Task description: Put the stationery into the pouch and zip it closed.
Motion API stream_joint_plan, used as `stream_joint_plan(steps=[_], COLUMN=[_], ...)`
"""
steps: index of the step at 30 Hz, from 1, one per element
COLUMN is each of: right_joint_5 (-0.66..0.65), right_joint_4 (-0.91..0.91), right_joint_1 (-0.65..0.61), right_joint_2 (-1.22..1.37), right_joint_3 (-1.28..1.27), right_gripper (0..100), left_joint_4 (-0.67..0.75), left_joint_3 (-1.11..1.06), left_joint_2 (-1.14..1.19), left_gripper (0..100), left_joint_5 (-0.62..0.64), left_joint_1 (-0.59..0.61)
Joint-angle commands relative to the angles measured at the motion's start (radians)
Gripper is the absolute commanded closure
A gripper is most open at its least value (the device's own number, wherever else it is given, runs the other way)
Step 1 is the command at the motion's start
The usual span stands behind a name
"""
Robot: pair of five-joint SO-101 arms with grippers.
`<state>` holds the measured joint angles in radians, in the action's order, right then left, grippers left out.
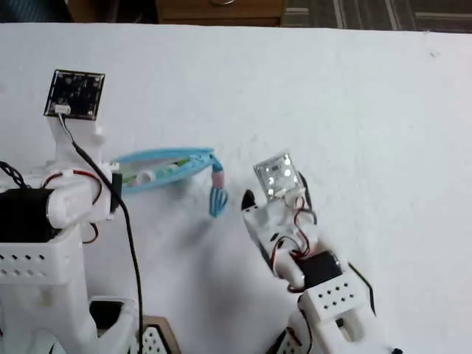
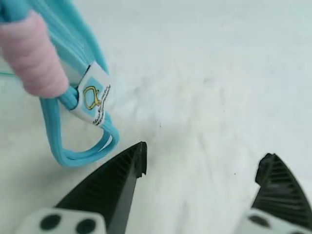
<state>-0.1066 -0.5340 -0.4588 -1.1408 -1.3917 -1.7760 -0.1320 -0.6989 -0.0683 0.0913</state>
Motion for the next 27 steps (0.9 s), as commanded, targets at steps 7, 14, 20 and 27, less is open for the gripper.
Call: stream_joint_plan(steps=[7,14,20,27], right_joint_5=[-0.006,-0.012,-0.012,-0.031], right_joint_4=[0.252,0.461,0.604,0.704], right_joint_1=[-0.090,-0.041,-0.039,-0.064], right_joint_2=[-0.001,0.260,0.608,0.720], right_joint_3=[-0.080,-0.063,0.058,0.015], right_gripper=[65.9,65.9,65.9,65.9], left_joint_4=[0.009,0.005,0.005,0.005], left_joint_3=[0.017,0.021,0.021,0.021], left_joint_2=[-0.001,-0.001,-0.001,-0.001], left_gripper=[98,98,98,98], left_joint_5=[0.000,0.002,0.002,0.002], left_joint_1=[0.005,0.004,0.004,0.005])
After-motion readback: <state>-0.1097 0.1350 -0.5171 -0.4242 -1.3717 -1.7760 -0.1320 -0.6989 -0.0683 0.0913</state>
